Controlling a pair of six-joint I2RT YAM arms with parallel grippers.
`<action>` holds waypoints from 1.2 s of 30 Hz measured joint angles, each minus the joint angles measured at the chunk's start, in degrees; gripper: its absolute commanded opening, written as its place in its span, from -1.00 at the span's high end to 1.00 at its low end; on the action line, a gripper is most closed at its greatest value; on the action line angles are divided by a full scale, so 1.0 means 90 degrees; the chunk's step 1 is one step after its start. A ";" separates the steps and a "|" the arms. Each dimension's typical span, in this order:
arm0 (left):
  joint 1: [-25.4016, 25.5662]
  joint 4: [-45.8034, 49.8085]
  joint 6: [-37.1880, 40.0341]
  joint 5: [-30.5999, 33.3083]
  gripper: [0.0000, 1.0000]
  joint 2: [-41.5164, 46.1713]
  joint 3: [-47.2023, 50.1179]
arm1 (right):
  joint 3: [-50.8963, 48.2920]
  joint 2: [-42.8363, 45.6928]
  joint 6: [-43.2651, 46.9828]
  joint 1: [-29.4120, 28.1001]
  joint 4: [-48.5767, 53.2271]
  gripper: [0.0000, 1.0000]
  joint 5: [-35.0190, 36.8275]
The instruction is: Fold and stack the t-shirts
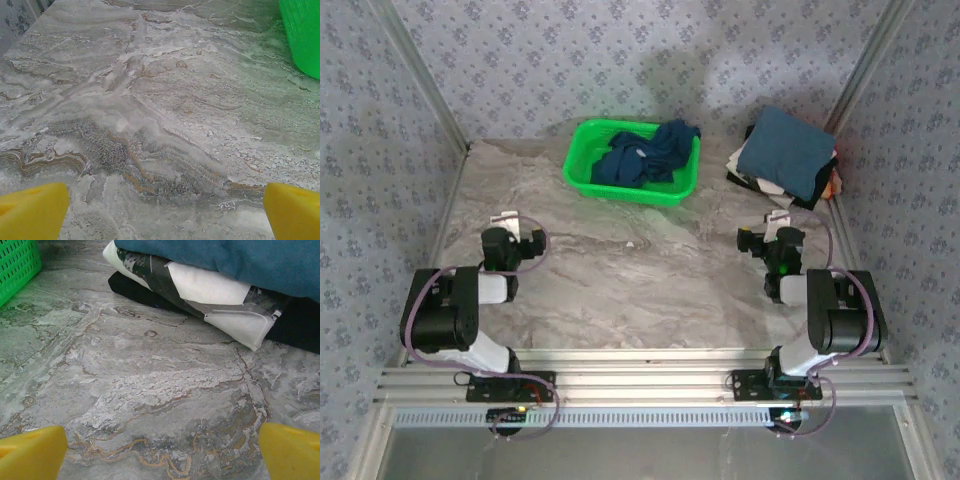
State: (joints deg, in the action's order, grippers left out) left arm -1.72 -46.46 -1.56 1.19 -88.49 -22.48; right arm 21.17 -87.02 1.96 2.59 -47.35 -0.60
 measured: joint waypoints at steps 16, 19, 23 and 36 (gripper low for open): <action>0.0000 0.0000 0.0002 0.0000 -0.99 0.0000 0.0000 | 0.0000 0.0000 0.0000 0.0000 0.0000 -1.00 0.0000; 0.0000 0.0005 0.0000 0.0000 -0.99 0.0000 -0.0002 | 0.0000 0.0000 0.0000 0.0000 0.0000 -1.00 0.0000; 0.0005 0.0197 0.0007 -0.0012 -0.99 0.0039 -0.0066 | 0.0019 0.0010 0.0000 0.0000 0.0073 -1.00 -0.0002; 0.0483 0.7312 -0.1253 0.0051 -0.99 0.0389 -0.7104 | 0.4660 0.1787 -0.1486 -0.0947 0.6467 -1.00 -0.1173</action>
State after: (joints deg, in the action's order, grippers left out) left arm 2.63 19.35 -12.84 1.65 -84.99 -86.41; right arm 63.11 -70.94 -11.42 -5.93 10.85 -11.16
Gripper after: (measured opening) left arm 0.995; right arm 0.998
